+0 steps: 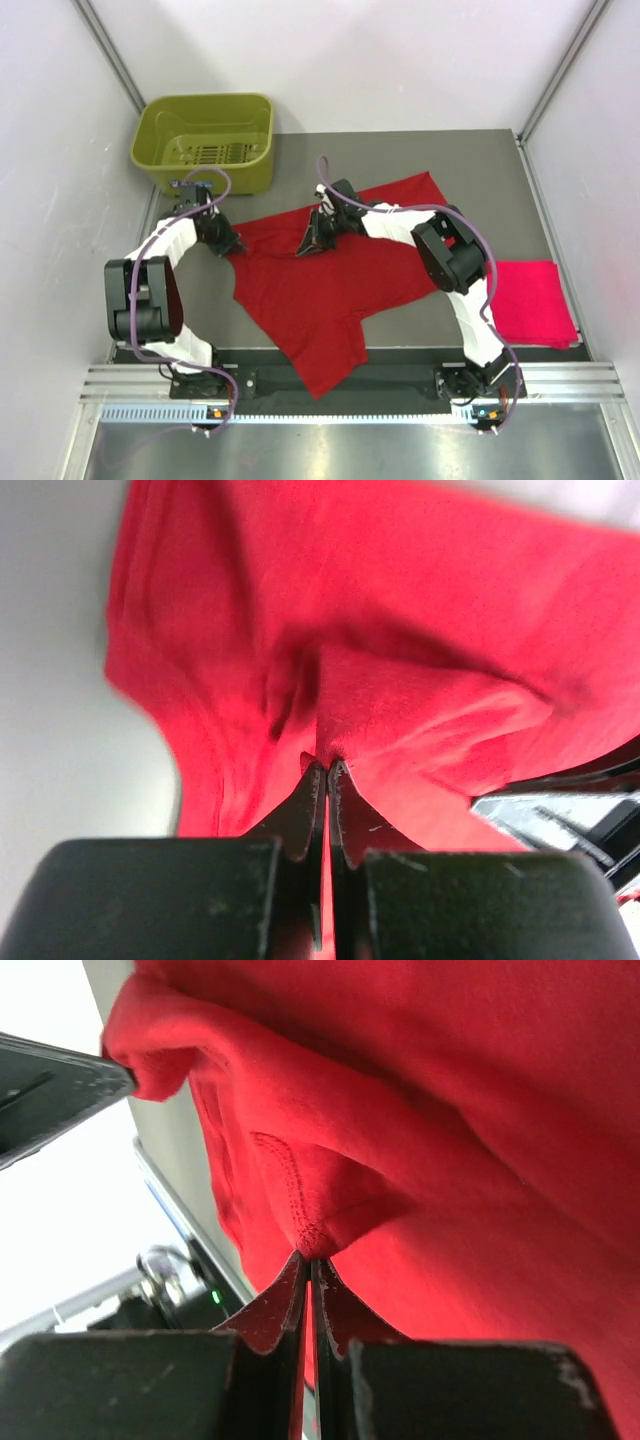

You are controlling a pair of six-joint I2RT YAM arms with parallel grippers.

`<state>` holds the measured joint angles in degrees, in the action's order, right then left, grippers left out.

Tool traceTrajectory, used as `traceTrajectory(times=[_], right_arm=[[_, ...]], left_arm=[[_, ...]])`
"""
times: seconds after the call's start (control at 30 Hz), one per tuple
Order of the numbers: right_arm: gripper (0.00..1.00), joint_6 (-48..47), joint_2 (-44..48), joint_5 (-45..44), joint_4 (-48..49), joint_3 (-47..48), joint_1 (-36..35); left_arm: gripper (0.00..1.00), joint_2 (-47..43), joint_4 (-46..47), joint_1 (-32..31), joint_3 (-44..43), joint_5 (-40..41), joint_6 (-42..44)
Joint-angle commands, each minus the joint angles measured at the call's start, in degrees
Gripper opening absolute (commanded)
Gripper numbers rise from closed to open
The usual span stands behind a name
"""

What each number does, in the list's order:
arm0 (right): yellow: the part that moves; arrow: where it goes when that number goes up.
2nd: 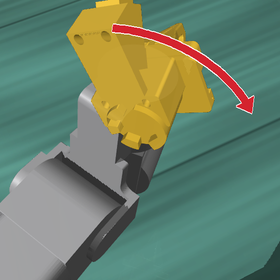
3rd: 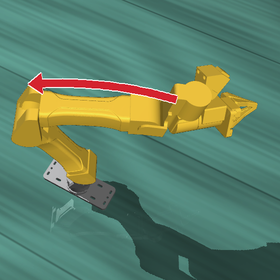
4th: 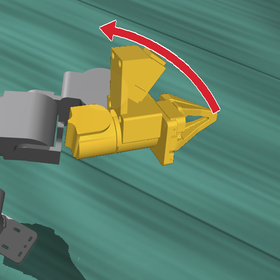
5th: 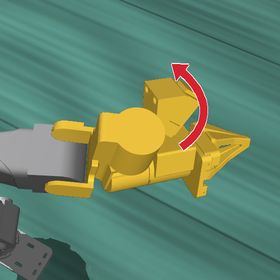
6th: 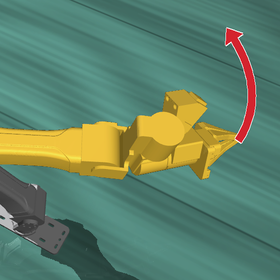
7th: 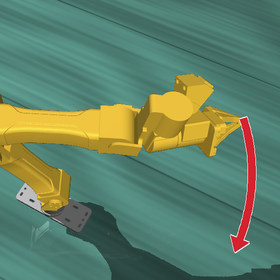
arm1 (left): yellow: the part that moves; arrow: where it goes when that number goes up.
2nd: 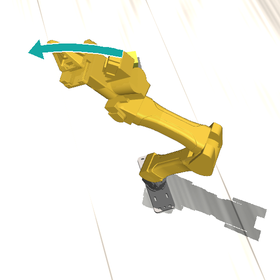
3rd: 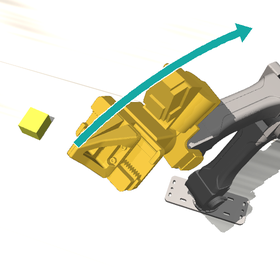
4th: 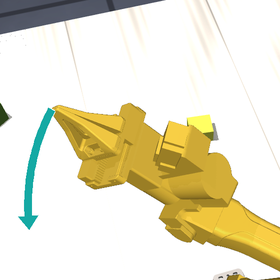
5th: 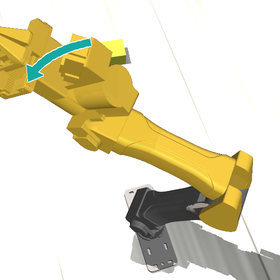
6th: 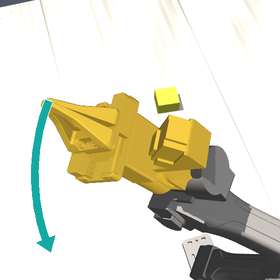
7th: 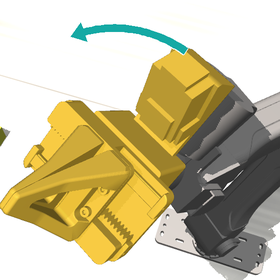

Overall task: Fold and stack the t-shirts
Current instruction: Fold the tshirt

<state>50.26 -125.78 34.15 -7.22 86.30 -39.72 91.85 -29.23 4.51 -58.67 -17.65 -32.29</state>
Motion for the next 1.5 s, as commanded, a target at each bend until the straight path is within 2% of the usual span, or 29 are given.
traceTrajectory(times=[0.0, 0.4, 0.57, 0.8, 0.87, 0.93, 1.03, 1.07, 1.1, 1.17, 1.2, 1.3, 1.37, 1.47], right_arm=[[0.00, -9.3, 3.4, 6.7, -6.9, 0.9, 1.0], [0.00, -22.9, 4.3, 14.5, -17.4, -0.4, 3.6], [0.00, -28.5, 4.0, 14.5, -23.1, 1.1, 4.8], [0.01, -32.0, 2.4, 15.2, -25.2, 1.8, 5.4], [0.01, -32.6, 1.3, 15.9, -26.0, 3.2, 5.4], [0.07, -33.3, 0.7, 15.3, -27.2, 4.5, 5.4], [0.21, -35.0, 0.6, 13.9, -30.1, 5.8, 5.6], [0.24, -35.8, 1.5, 11.7, -31.7, 5.8, 5.8], [0.29, -36.0, 2.1, 10.5, -32.2, 5.5, 6.1], [0.32, -35.7, 4.9, 7.8, -32.9, 3.3, 7.6], [0.33, -35.6, 6.1, 7.3, -32.8, 2.2, 8.3], [0.34, -35.7, 10.5, 5.4, -32.3, -1.7, 11.8], [0.34, -36.4, 13.5, 4.7, -32.4, -3.9, 14.1], [0.34, -37.2, 16.3, 5.1, -32.4, -6.2, 16.1]], left_arm=[[0.00, -4.7, -1.6, 0.1, 4.4, -2.7, -4.4], [0.00, -13.2, -3.7, 0.1, 13.4, -5.2, -8.4], [0.00, -16.4, -3.6, 0.0, 17.8, -7.2, -10.7], [0.00, -17.1, -3.0, -0.2, 19.9, -7.8, -11.9], [0.00, -17.0, -2.7, -0.2, 20.0, -7.8, -12.2], [0.00, -16.5, -3.1, -0.2, 19.7, -7.2, -12.3], [0.13, -18.4, -6.5, -0.2, 18.3, -3.7, -12.1], [0.30, -19.6, -8.3, -0.2, 18.0, -2.5, -12.0], [0.37, -22.7, -9.1, -0.2, 17.6, -1.3, -11.8], [0.51, -25.7, -10.8, -0.1, 16.1, 2.9, -10.9], [0.61, -27.0, -10.8, 0.0, 15.7, 3.9, -10.1], [0.75, -28.9, -8.9, -0.1, 13.5, 8.7, -7.5], [0.77, -26.6, -5.9, 0.0, 10.9, 8.0, -4.0], [0.84, -19.1, -1.2, 0.0, 7.5, 6.8, 0.4]])
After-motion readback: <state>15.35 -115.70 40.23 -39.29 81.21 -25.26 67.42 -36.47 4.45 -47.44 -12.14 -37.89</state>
